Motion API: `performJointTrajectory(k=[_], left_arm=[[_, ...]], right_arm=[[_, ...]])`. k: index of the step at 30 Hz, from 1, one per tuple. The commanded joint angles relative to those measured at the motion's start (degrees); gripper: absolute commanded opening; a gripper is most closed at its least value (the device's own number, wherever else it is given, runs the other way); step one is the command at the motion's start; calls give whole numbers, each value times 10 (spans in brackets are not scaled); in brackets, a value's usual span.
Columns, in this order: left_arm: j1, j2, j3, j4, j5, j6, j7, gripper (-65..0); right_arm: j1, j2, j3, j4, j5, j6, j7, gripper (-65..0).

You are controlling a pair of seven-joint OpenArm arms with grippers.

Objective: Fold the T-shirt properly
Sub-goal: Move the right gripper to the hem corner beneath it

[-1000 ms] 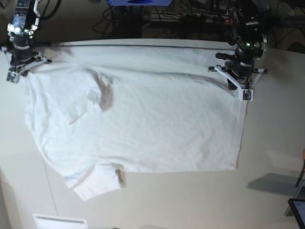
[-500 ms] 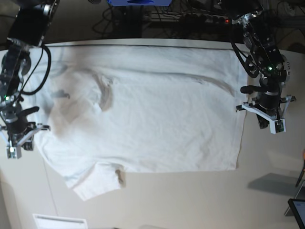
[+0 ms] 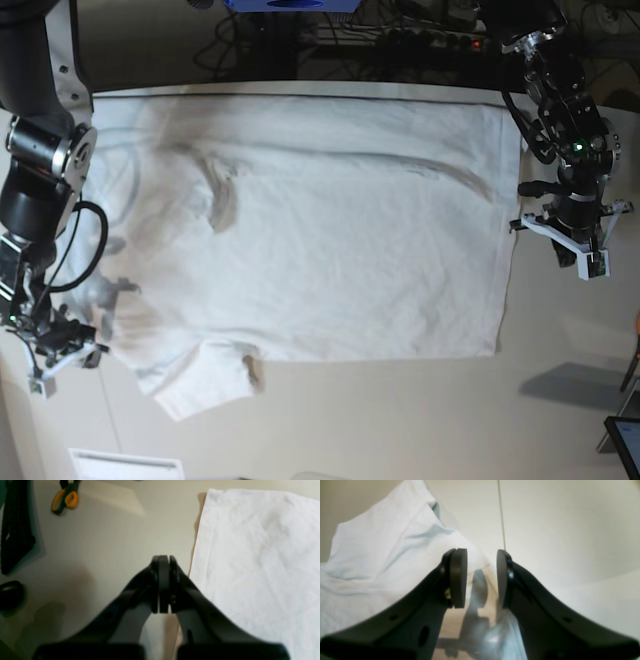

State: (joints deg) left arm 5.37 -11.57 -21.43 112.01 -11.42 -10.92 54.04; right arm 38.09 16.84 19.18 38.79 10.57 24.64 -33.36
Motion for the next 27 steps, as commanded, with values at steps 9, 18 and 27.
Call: performJointTrajectory(k=[9,18,27], left_arm=[[3,-2,-1,7,90,-1,-13,-650],[4,-4,-2,-2,95,-2,-13,-650],[3,-1,1,-11,95,-2,-13,-650]], right_arm=[[70,10,-98,-143,7,3,103,-91],[71,26,-104,-143,4,1,121,-36],[68,42,-104,-190,4,1,160,-36]])
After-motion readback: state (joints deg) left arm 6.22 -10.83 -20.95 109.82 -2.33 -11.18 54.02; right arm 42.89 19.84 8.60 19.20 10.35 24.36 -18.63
